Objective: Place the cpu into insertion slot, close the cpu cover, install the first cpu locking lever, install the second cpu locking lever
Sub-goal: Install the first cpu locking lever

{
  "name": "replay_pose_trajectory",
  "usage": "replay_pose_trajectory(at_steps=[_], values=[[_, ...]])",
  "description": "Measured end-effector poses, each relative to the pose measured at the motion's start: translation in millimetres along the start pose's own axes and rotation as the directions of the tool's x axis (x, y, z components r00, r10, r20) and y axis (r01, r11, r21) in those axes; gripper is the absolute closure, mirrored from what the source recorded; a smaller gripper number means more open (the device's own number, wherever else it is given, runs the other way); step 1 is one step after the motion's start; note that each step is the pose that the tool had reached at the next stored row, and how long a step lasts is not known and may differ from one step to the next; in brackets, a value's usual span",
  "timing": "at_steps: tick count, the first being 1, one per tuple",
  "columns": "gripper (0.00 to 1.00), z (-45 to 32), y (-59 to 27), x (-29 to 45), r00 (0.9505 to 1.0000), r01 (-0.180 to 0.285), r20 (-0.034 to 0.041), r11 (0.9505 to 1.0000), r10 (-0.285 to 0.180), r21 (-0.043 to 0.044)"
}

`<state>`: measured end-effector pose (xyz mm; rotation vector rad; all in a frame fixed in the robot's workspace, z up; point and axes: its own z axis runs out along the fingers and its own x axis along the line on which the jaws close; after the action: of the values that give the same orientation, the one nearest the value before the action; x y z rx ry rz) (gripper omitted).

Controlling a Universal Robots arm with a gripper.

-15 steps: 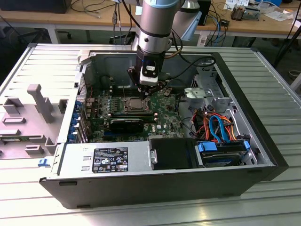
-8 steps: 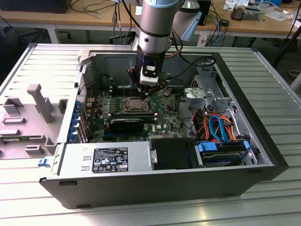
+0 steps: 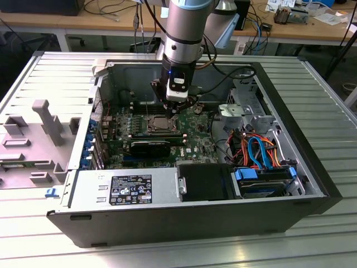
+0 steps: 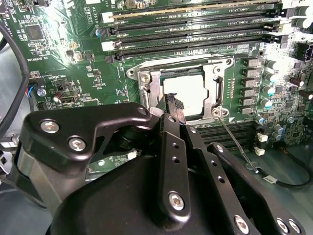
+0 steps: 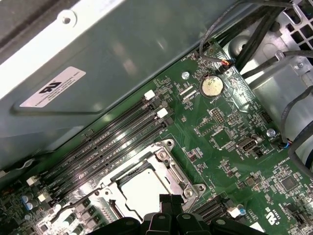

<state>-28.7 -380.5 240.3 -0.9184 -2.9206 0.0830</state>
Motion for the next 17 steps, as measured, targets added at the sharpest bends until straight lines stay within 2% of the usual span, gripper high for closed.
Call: replay_pose_trajectory(at_steps=[17], values=[[0.89,0.0,0.0,0.0,0.9999,0.015,0.0010,0.9999,-0.015,0.0008]])
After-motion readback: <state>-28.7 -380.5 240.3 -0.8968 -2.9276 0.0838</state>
